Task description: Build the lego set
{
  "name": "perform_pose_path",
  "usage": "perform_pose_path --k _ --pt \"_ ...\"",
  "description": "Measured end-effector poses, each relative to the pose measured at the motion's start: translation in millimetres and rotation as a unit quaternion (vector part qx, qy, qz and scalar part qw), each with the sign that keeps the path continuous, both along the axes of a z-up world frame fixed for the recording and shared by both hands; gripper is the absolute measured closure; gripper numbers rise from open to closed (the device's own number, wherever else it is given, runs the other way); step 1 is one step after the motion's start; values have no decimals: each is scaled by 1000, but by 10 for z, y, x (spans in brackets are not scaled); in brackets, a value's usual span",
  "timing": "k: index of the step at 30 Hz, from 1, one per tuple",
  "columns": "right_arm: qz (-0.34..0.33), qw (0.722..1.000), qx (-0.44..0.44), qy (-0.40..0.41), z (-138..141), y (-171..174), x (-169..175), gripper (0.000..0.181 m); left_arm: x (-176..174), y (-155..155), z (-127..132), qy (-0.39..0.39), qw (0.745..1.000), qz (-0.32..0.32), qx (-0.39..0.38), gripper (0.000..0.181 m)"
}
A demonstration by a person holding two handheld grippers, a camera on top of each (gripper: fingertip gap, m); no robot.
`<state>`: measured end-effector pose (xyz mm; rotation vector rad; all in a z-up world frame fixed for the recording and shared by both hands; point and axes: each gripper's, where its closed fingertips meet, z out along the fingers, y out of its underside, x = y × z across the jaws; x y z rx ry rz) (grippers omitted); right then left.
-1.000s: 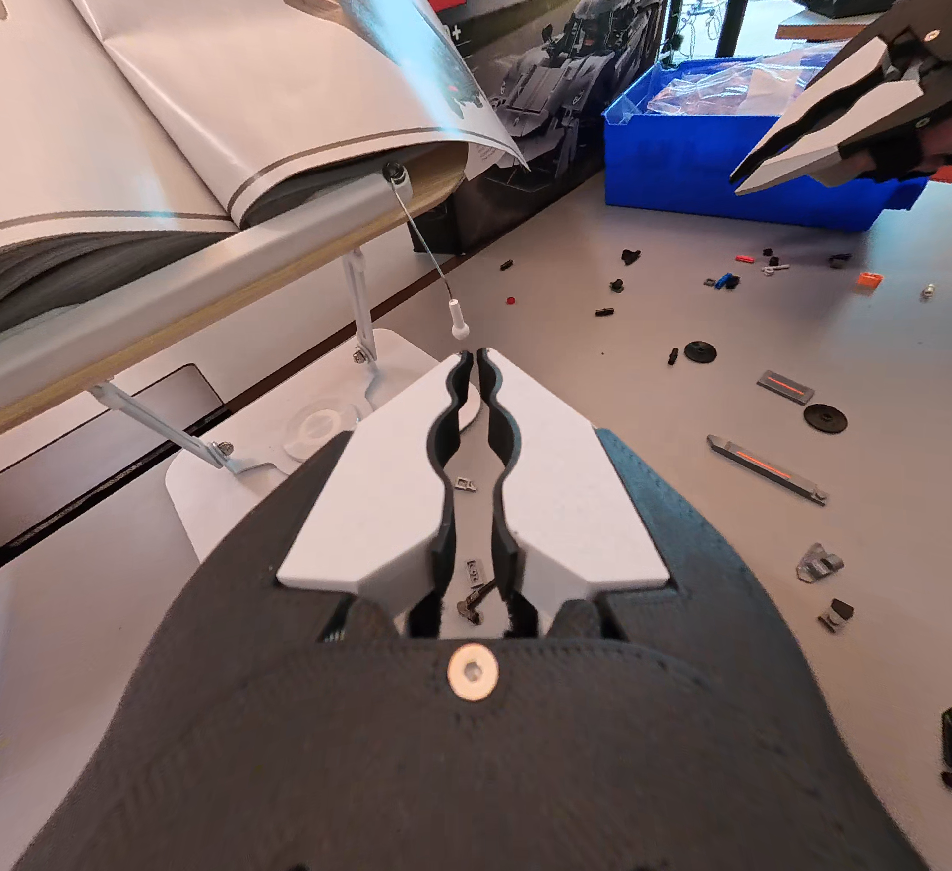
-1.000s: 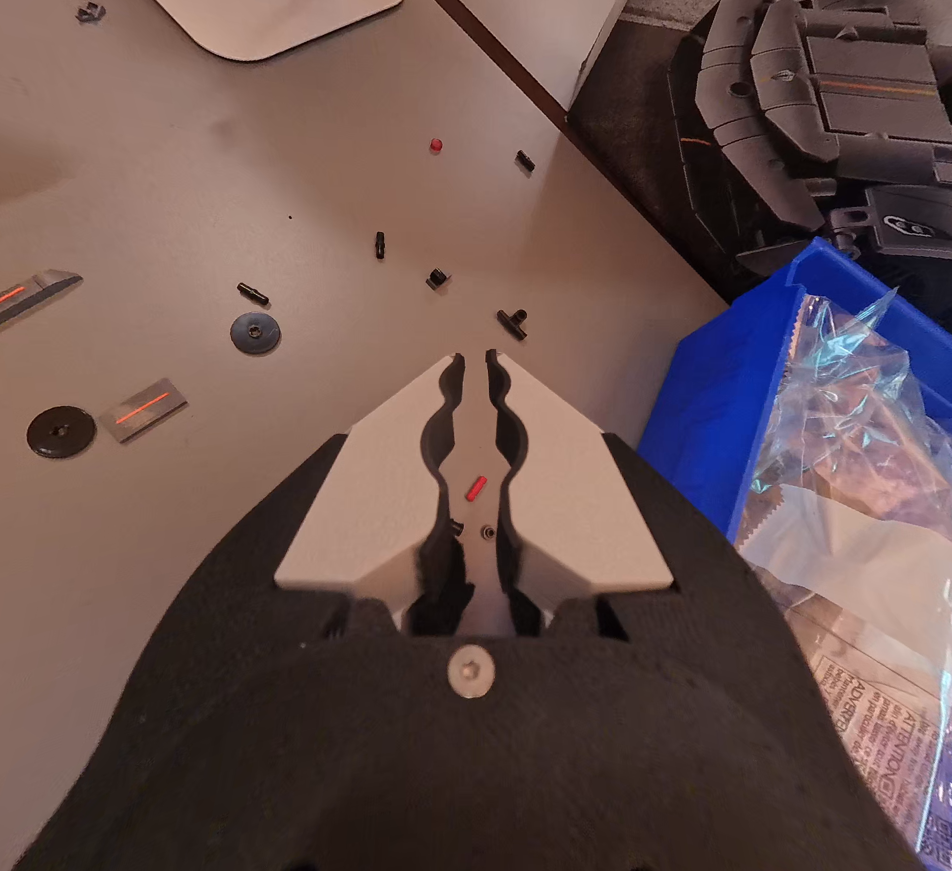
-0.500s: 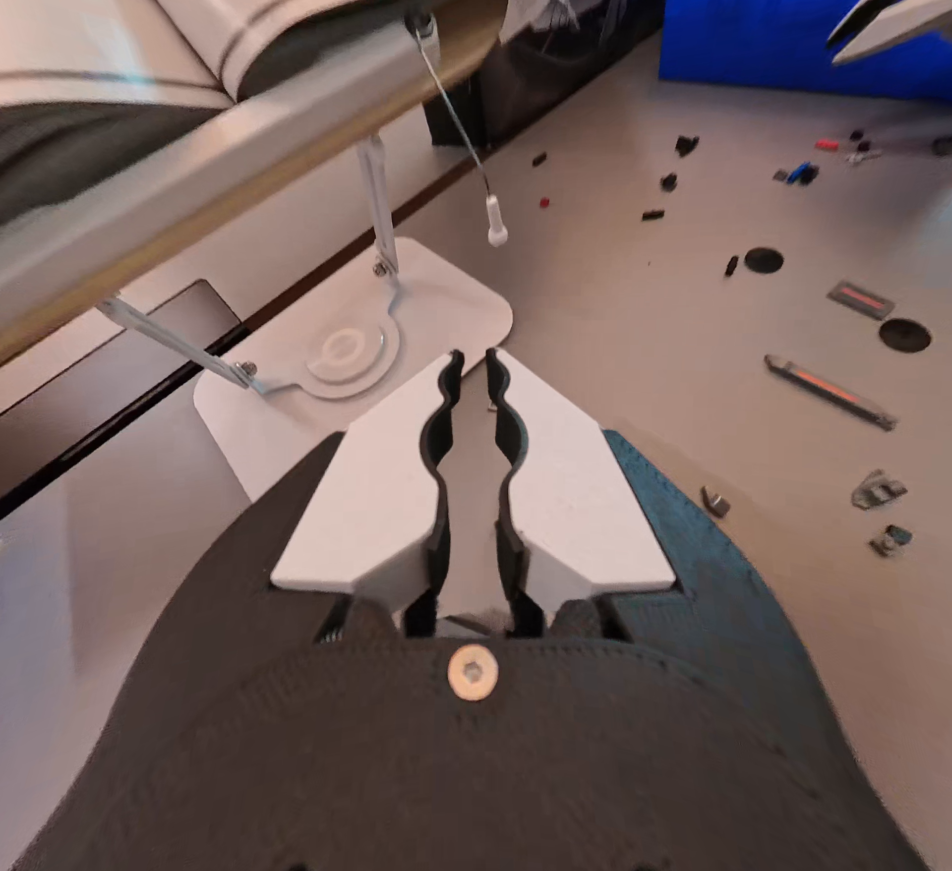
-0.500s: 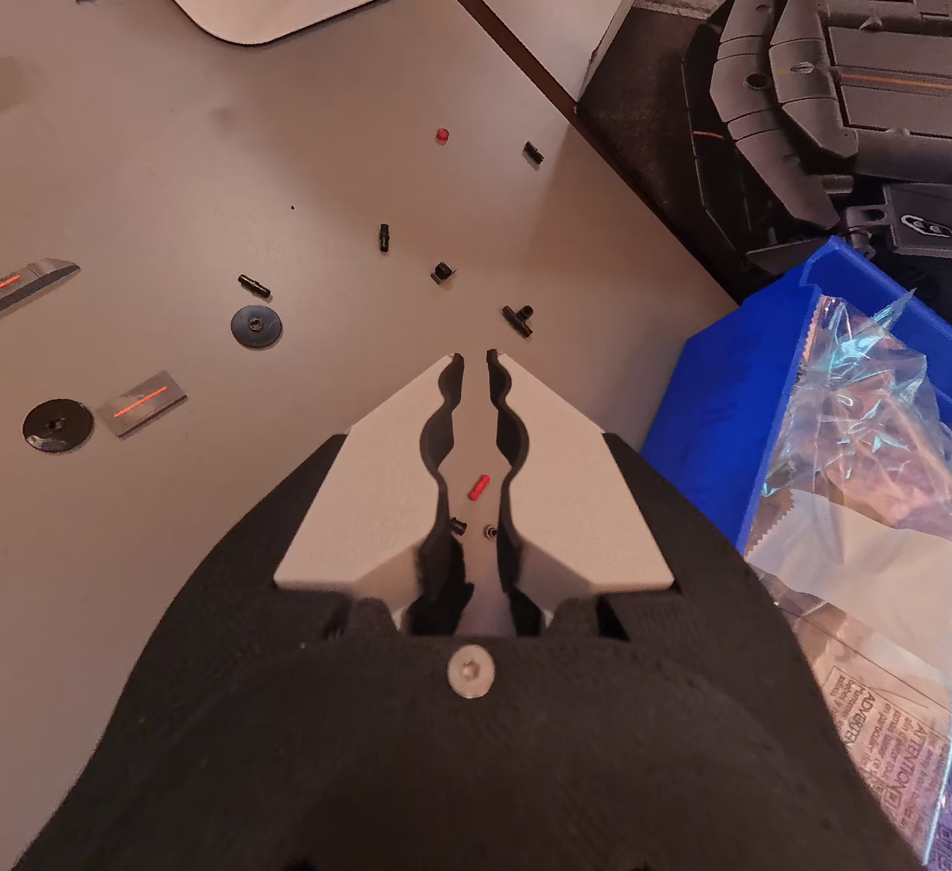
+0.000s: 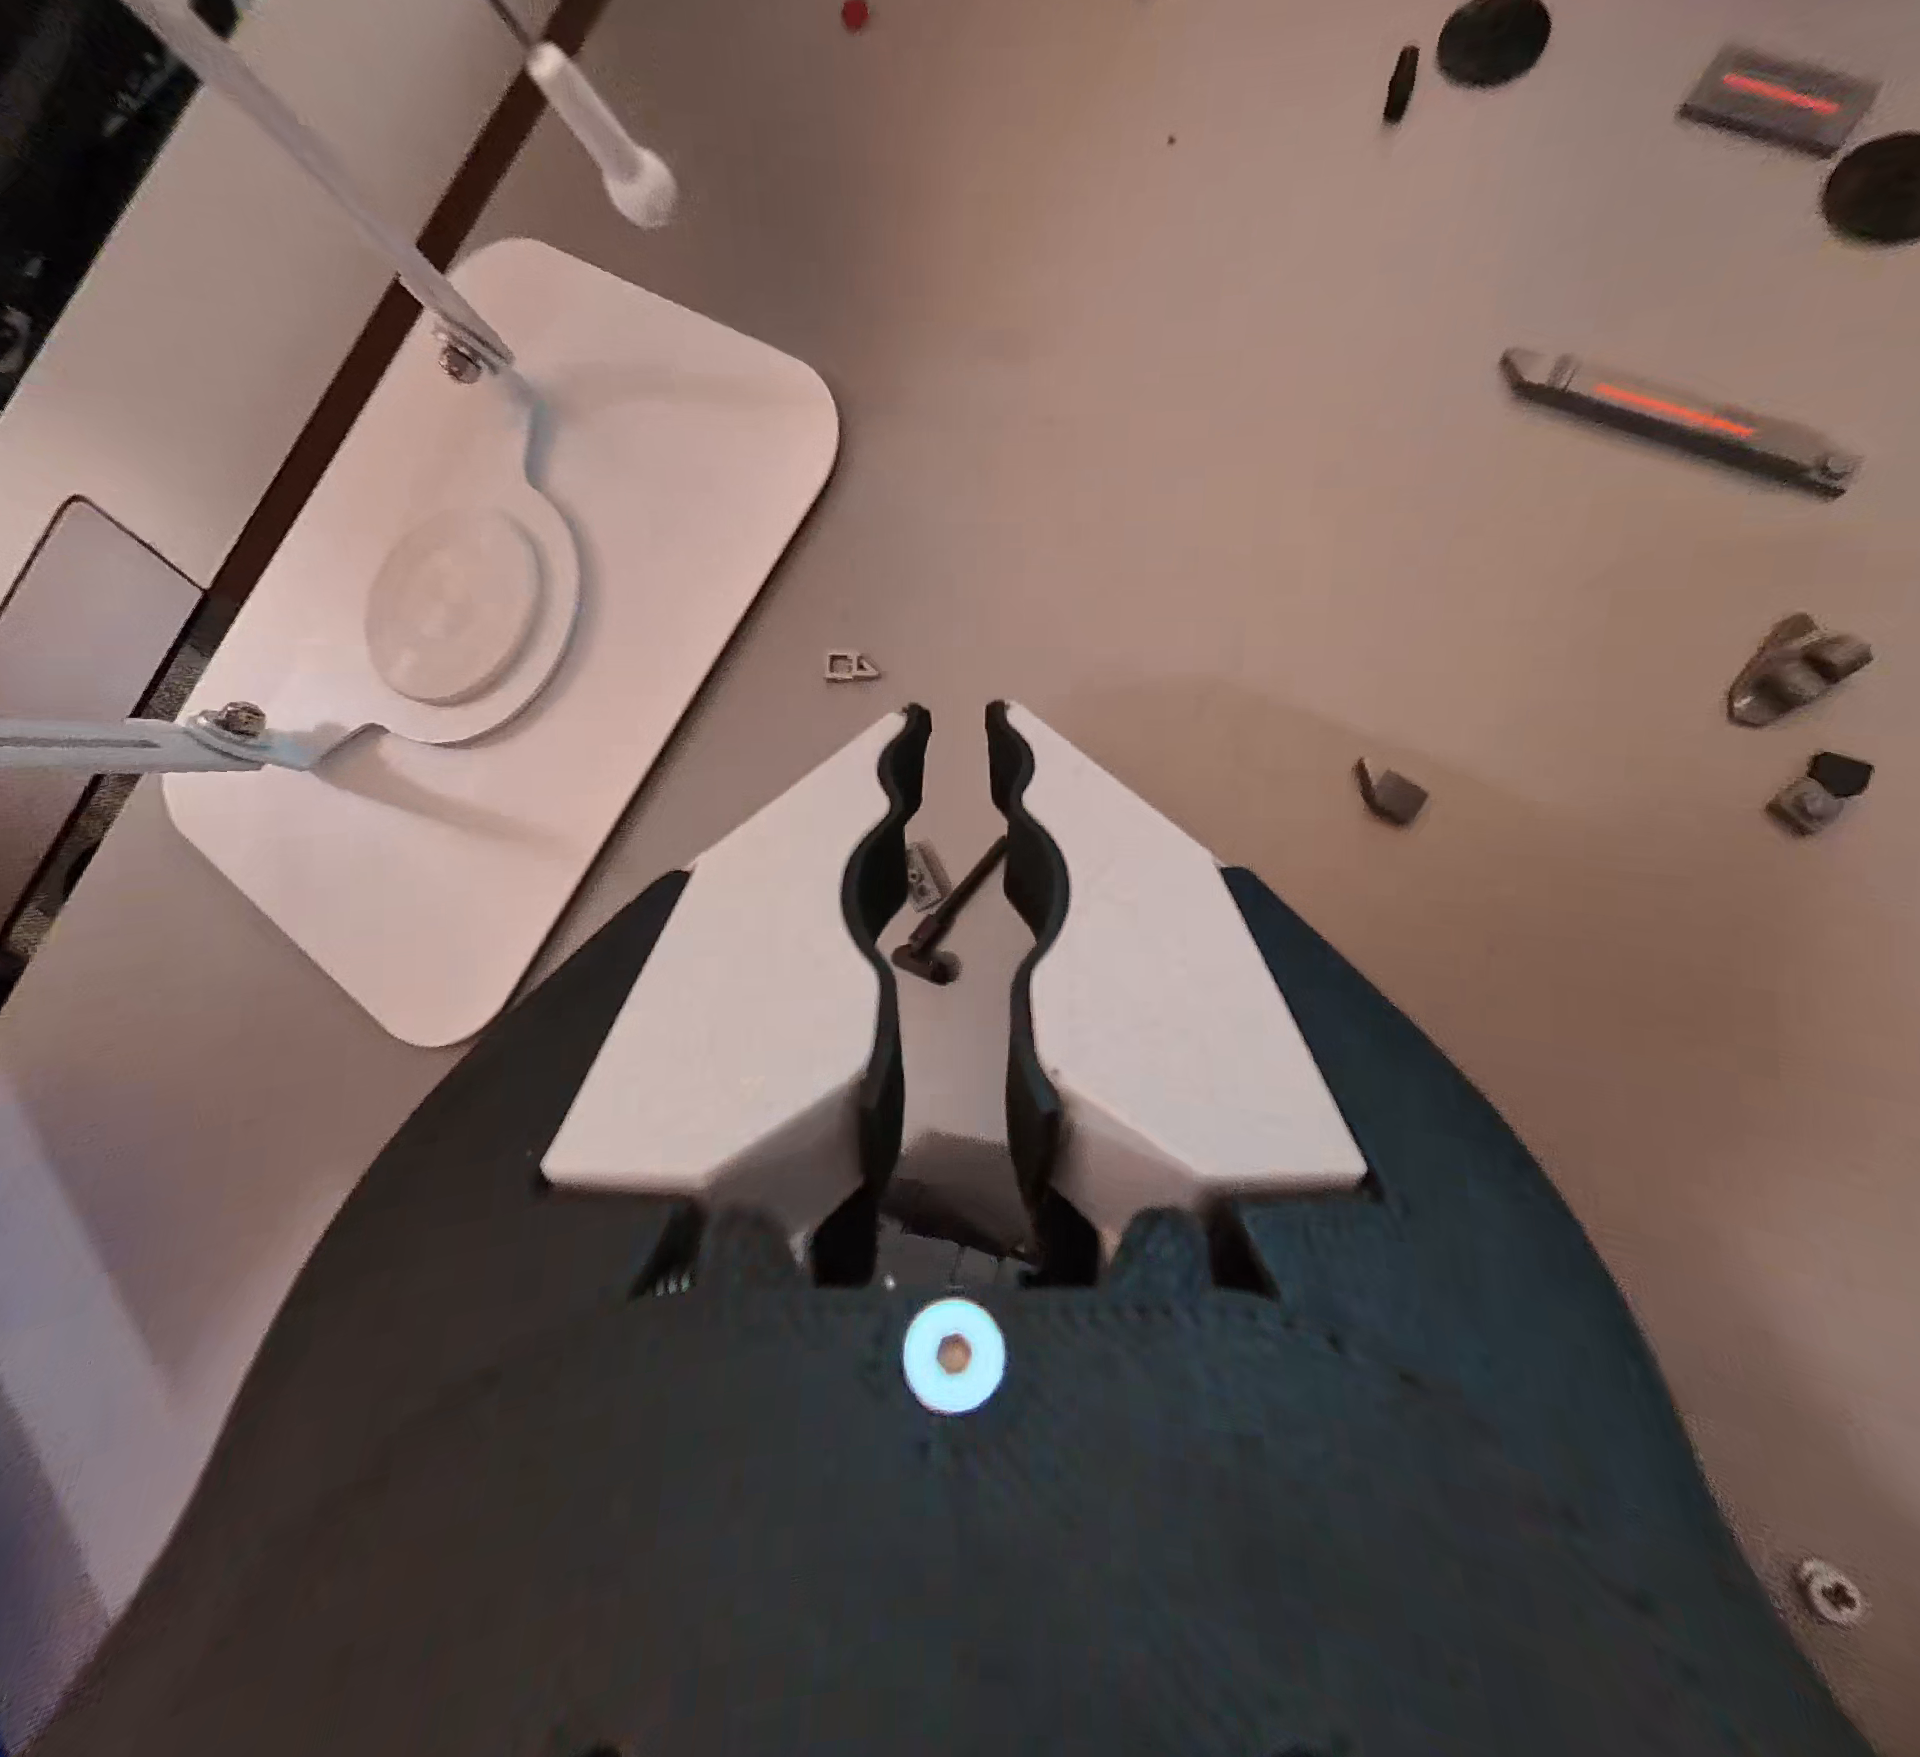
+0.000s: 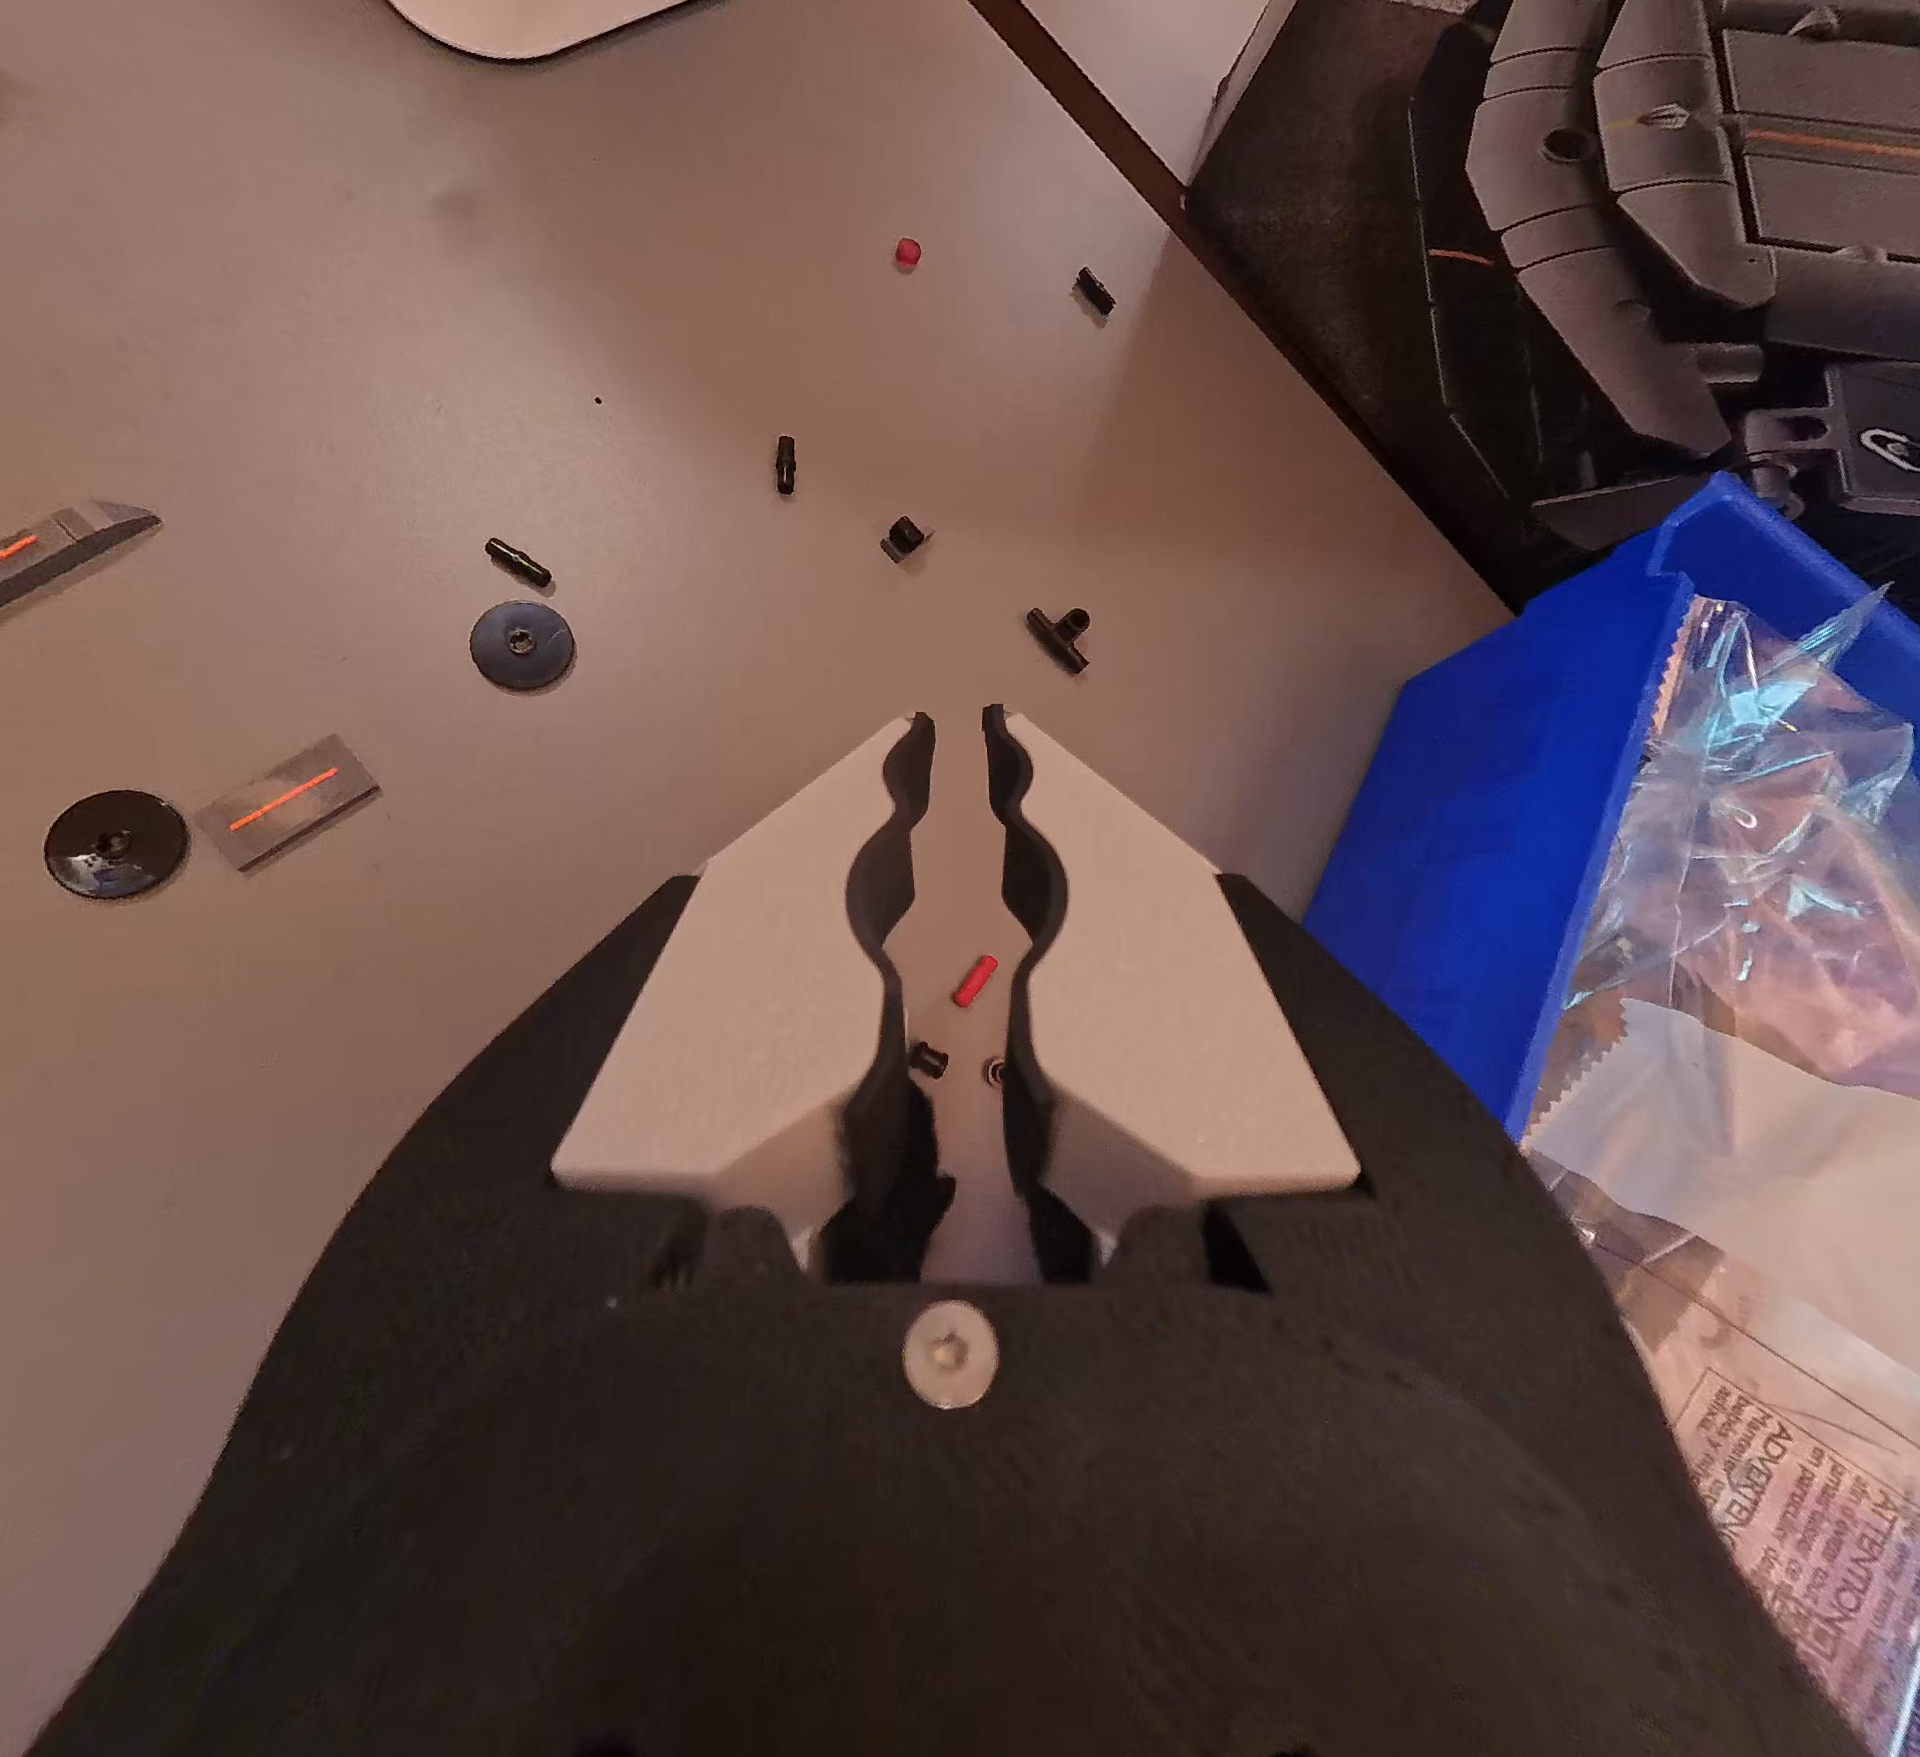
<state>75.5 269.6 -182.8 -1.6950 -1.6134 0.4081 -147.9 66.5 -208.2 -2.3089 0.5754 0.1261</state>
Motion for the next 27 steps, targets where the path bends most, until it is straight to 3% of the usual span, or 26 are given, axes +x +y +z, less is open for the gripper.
perform_pose_path --k 9,17,27 --pt "6 1000 2 -6 -21 -31 -22 172 -105 75 -71 2 999 33 -2 169" --pt "11 1000 6 -9 -25 -61 -43 172 -171 331 -367 56 996 56 -49 166" --pt "14 1000 8 -6 -11 -81 -56 173 -298 450 -476 95 990 78 -68 167"
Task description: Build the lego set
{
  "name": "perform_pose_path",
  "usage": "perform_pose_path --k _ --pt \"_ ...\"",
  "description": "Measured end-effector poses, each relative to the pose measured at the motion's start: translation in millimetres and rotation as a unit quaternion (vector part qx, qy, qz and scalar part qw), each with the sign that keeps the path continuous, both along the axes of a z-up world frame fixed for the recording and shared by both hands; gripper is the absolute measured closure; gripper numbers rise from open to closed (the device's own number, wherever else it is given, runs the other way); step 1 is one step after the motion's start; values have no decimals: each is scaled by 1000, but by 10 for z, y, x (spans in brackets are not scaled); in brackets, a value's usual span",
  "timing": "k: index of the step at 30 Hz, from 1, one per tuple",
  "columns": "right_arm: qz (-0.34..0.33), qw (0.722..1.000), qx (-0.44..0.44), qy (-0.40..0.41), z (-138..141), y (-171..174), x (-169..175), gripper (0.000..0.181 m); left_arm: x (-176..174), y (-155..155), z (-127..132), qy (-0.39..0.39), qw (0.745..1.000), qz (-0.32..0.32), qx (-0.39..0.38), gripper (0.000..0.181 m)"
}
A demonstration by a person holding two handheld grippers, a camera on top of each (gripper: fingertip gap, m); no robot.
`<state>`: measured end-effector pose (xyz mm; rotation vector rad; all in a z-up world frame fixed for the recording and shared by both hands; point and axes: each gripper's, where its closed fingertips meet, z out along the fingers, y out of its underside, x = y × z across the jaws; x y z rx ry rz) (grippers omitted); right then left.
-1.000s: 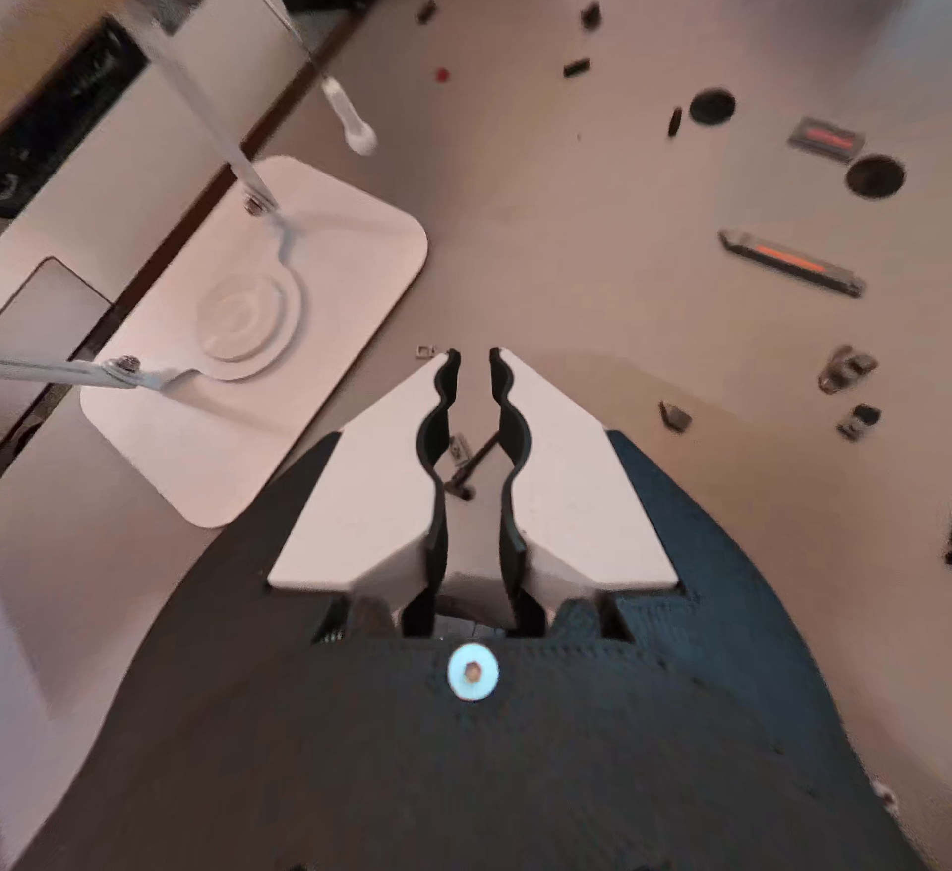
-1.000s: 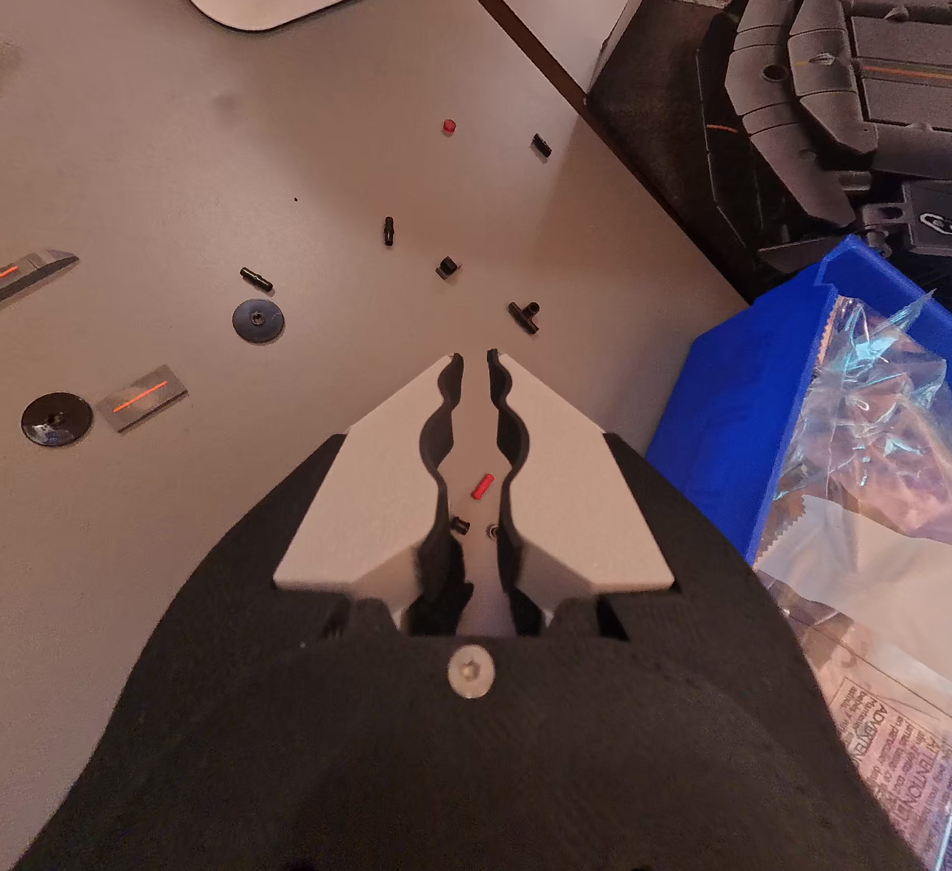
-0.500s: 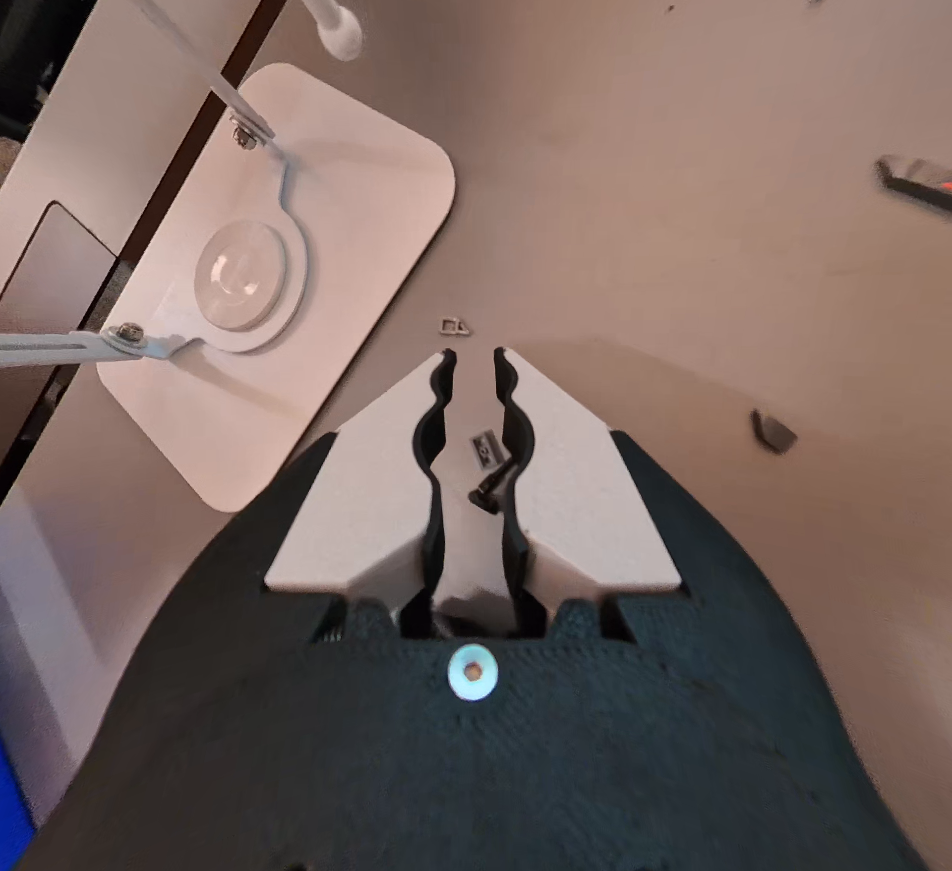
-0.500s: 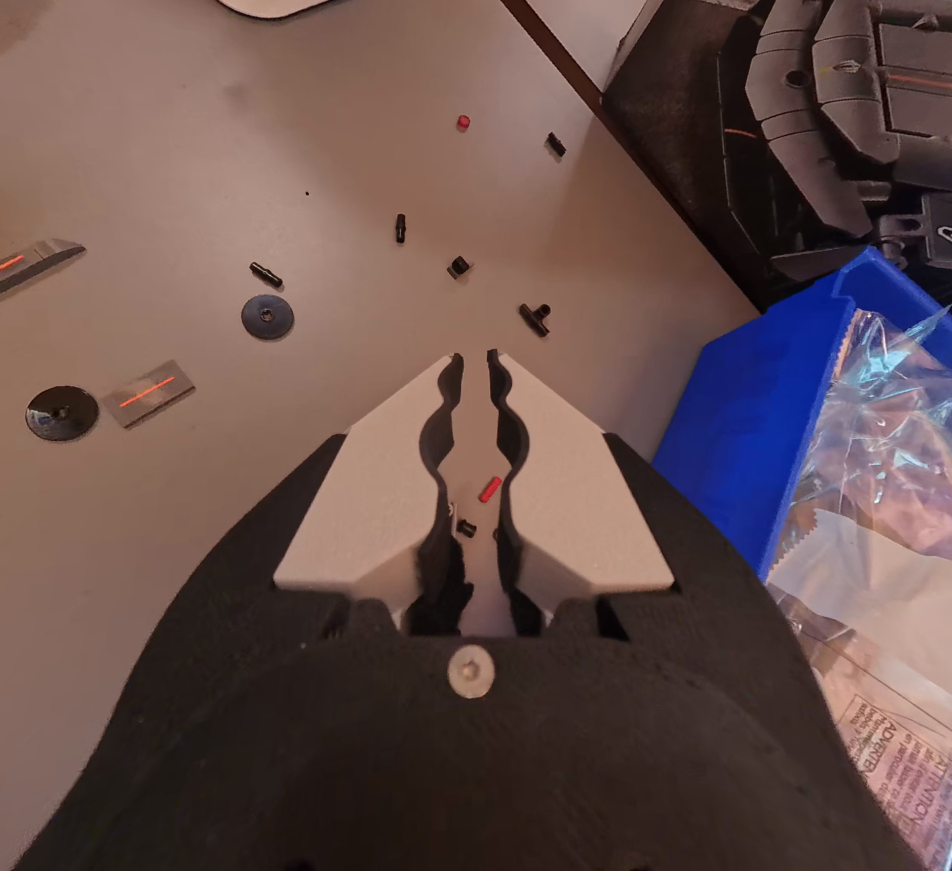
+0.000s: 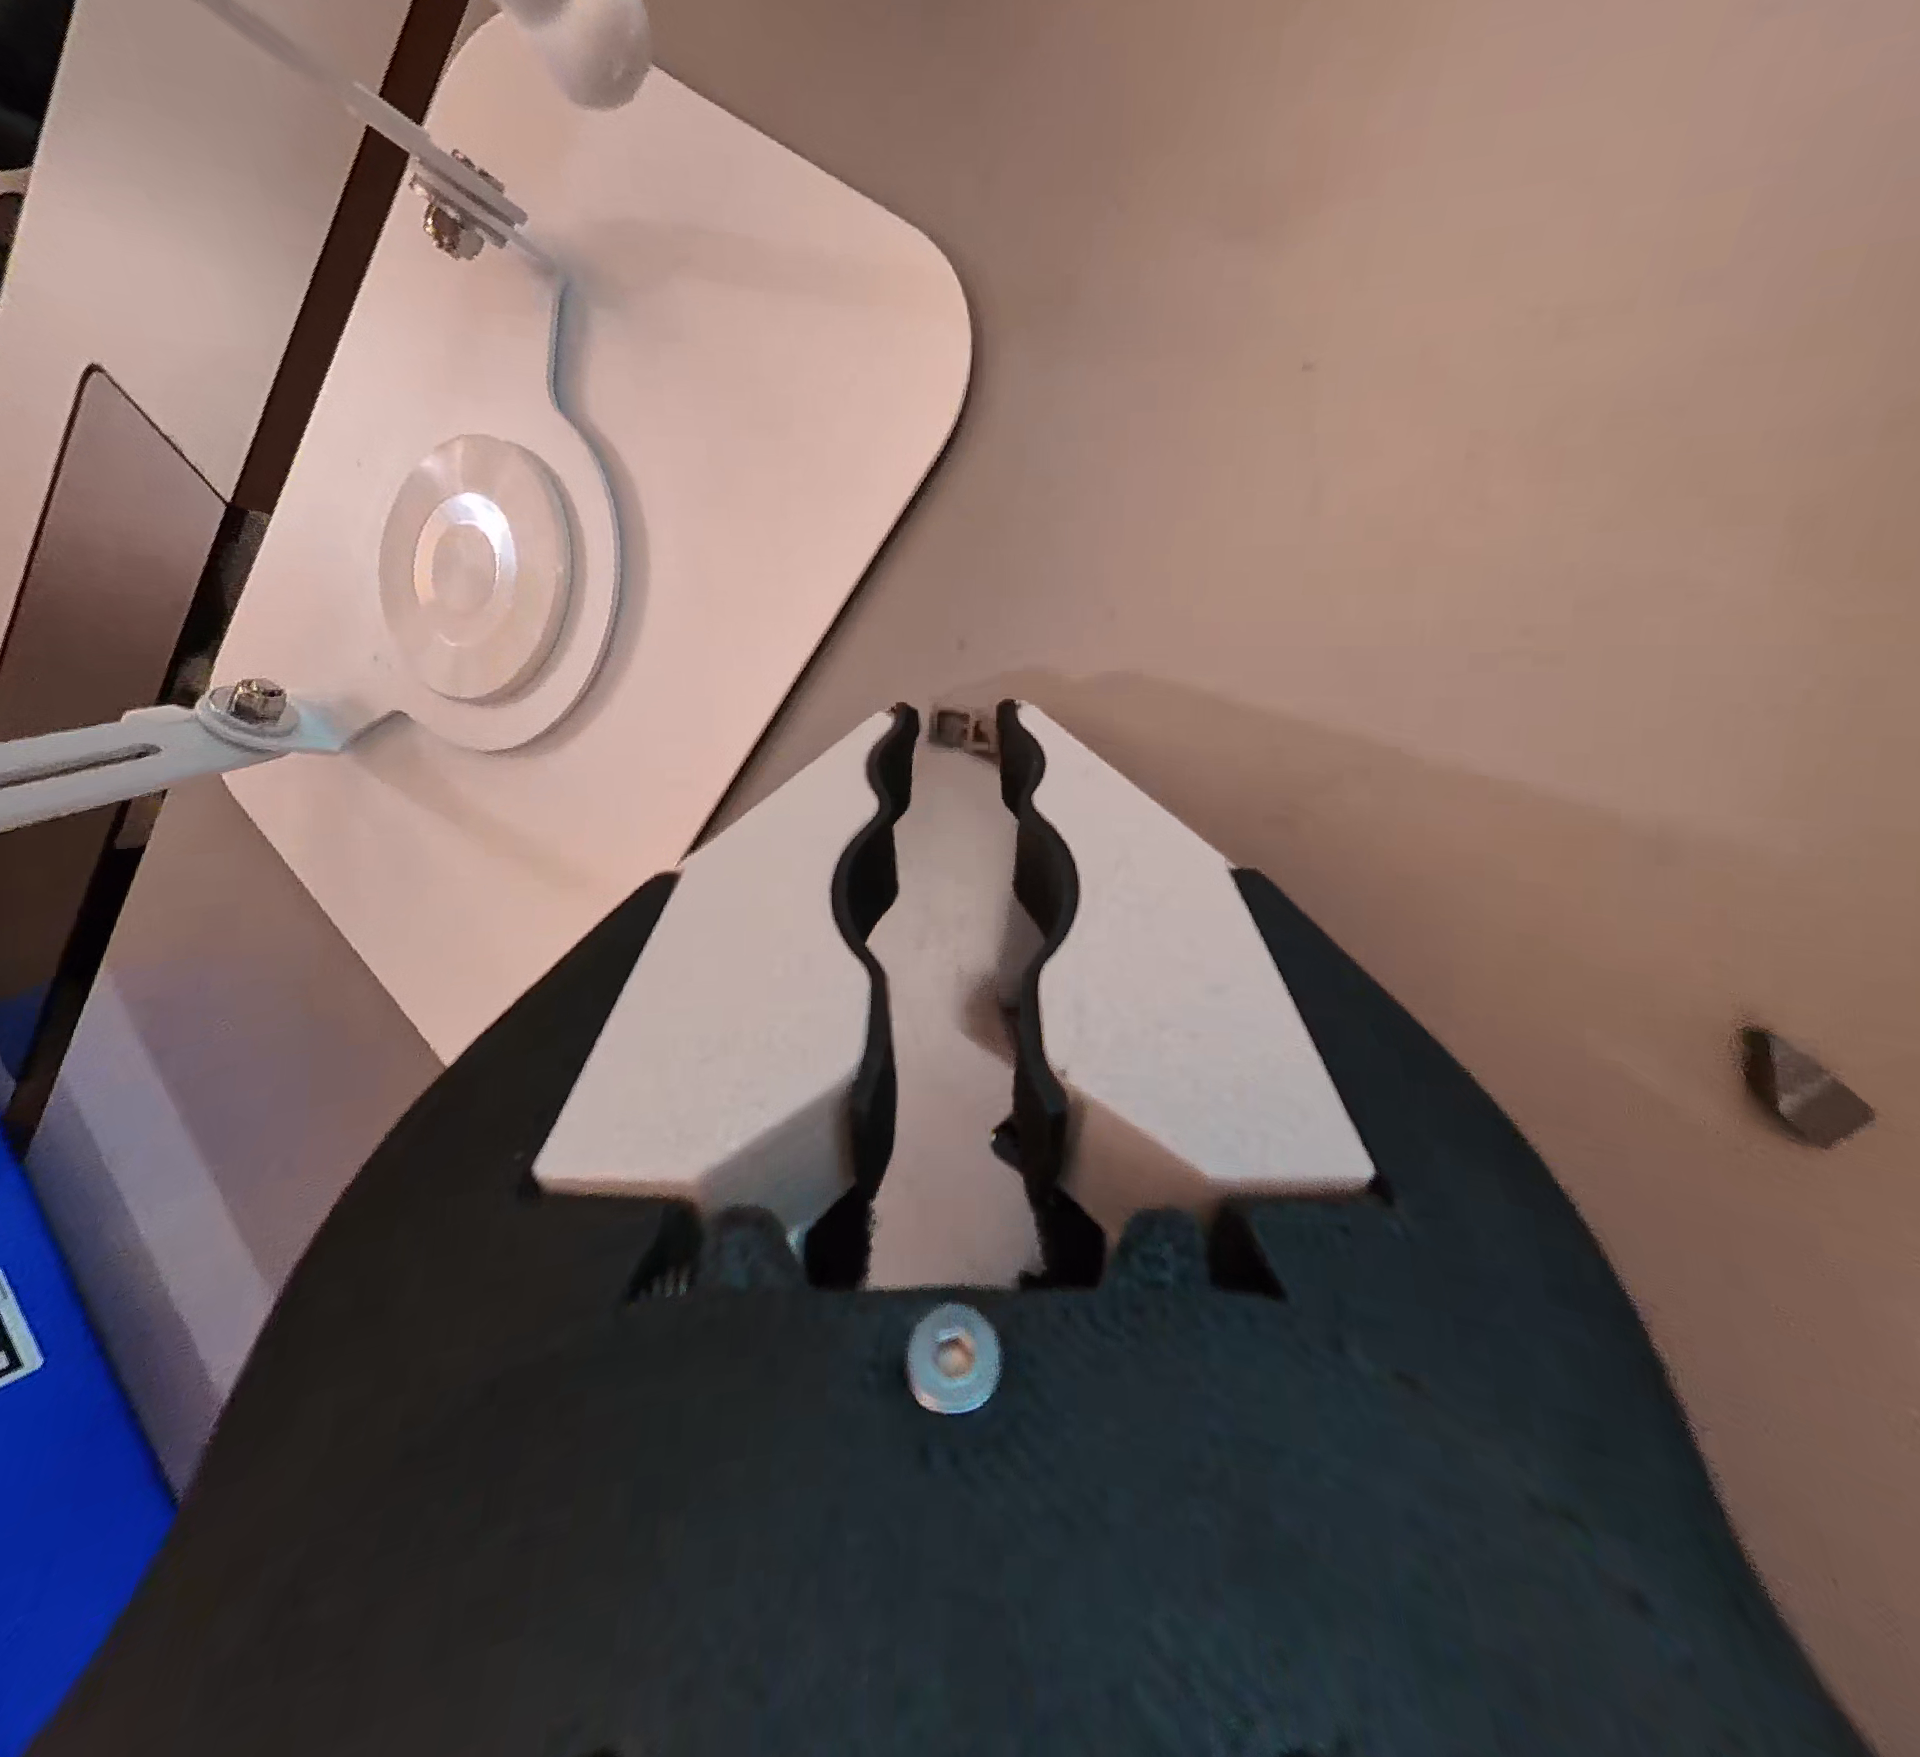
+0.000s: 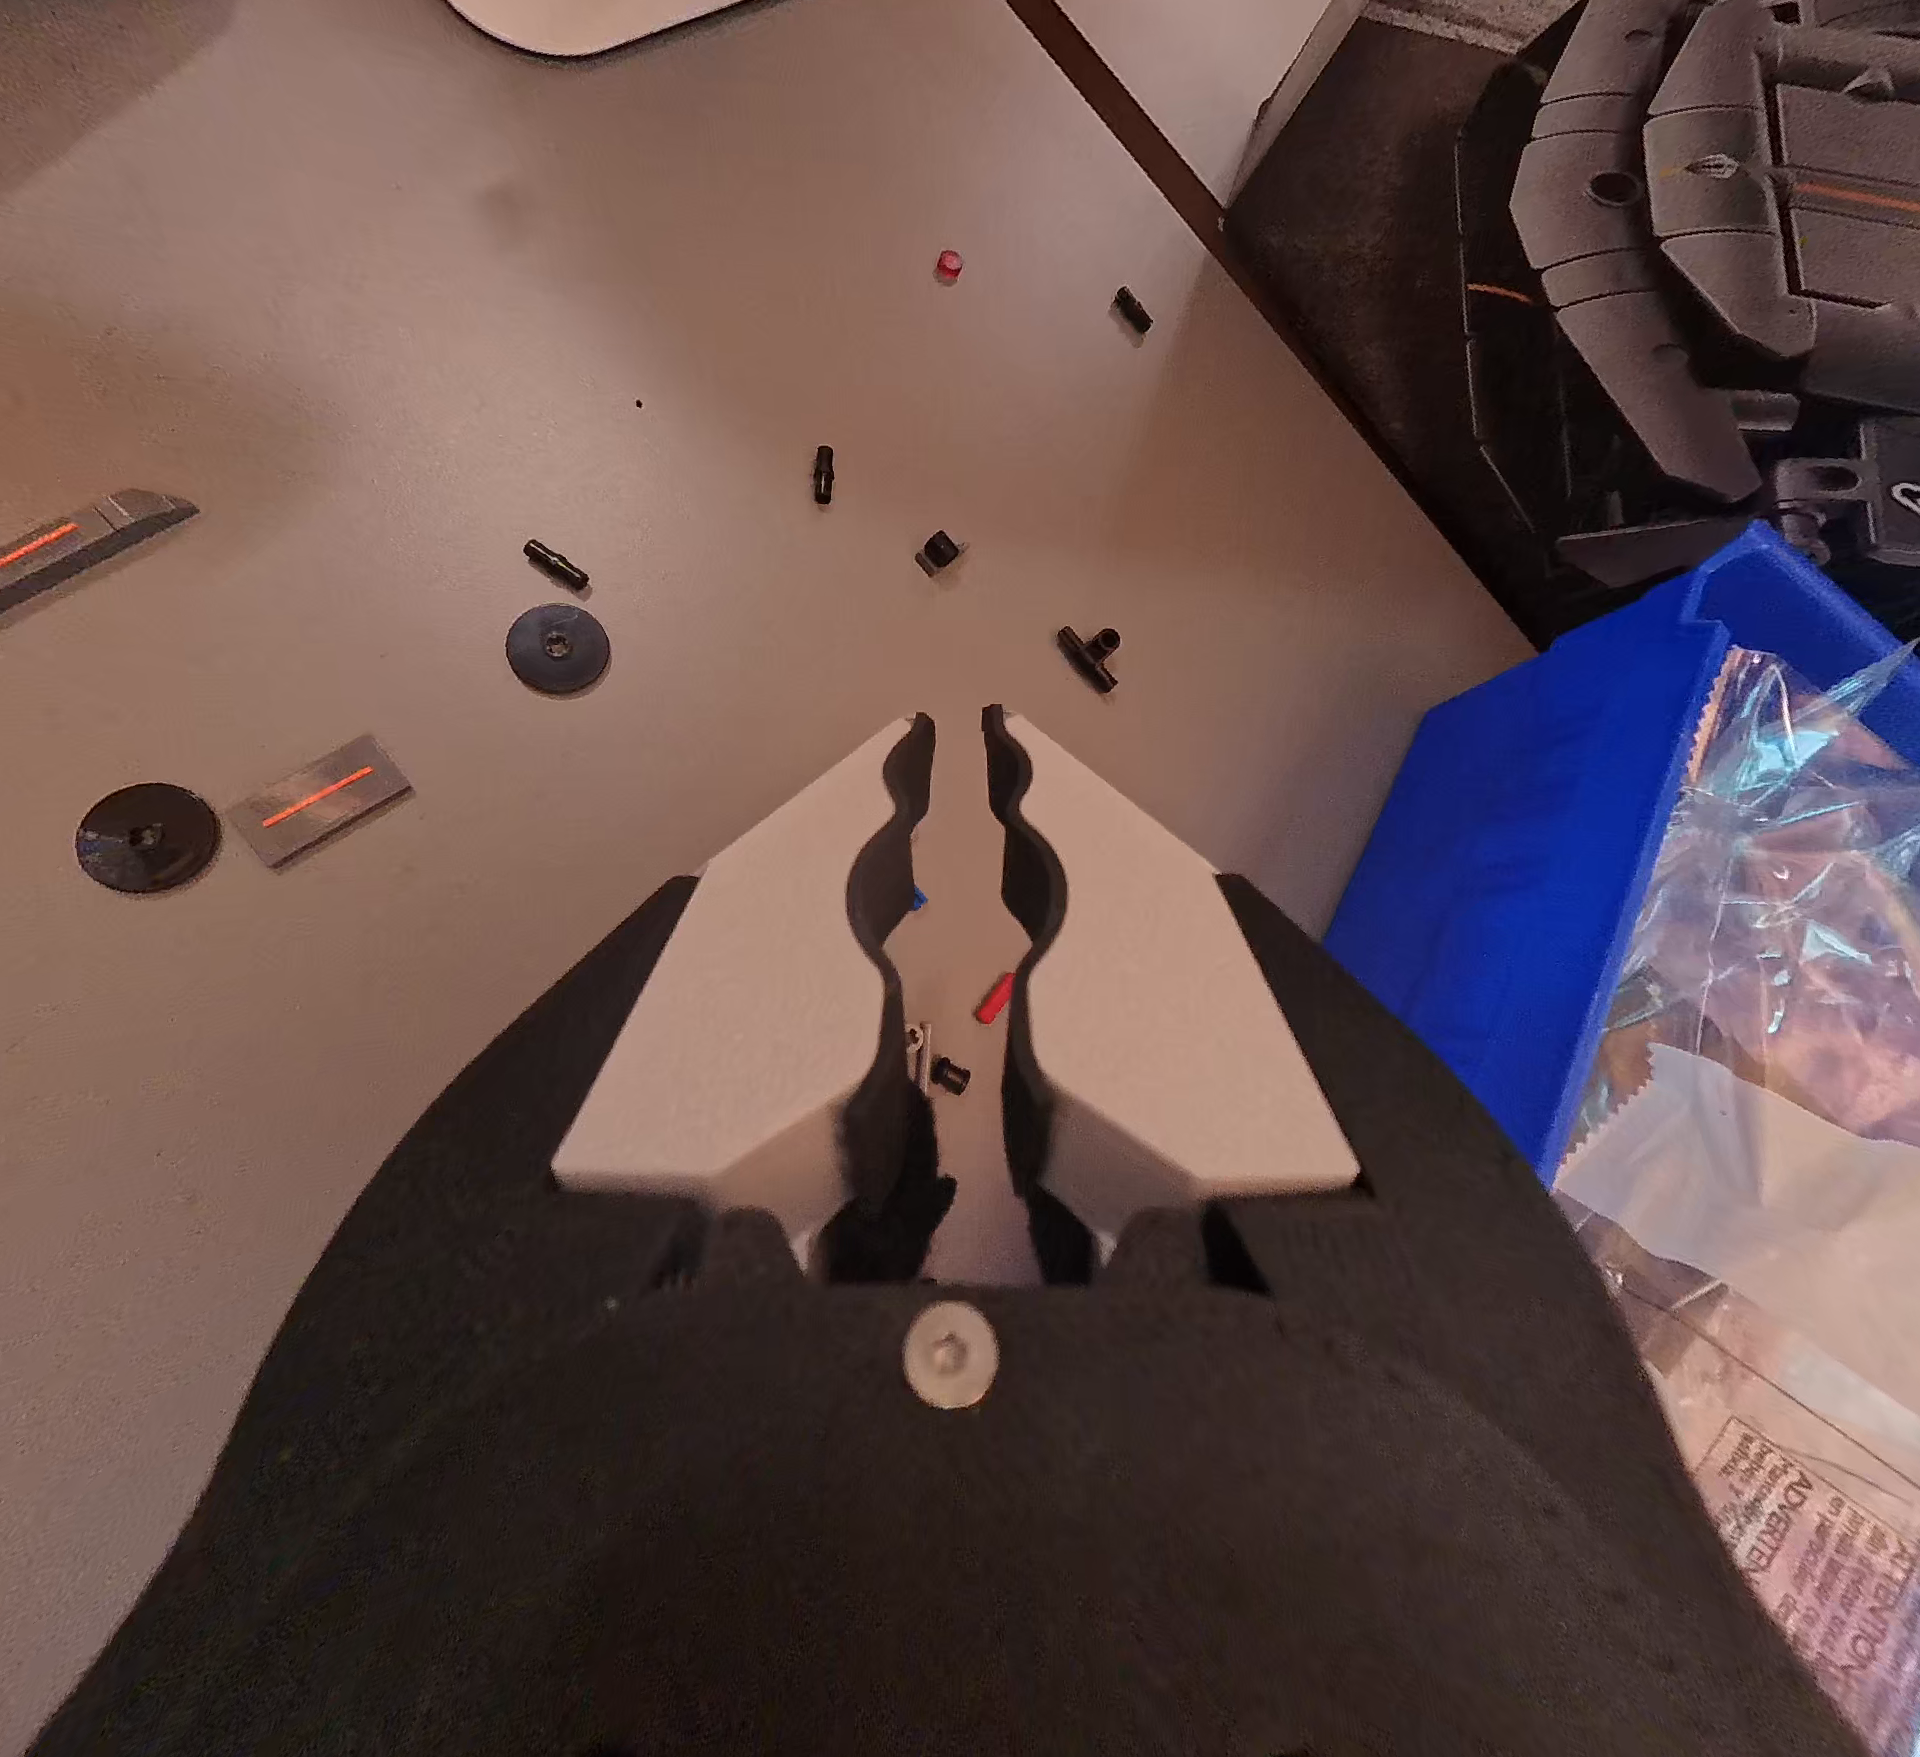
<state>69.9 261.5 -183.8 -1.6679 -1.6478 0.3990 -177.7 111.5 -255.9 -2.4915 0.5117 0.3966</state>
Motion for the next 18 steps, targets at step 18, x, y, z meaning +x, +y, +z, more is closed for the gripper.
perform_pose_path --k 18 --pt "102 992 -7 70 239 -639 -390 174 633 102 454 -189 972 -88 105 181"
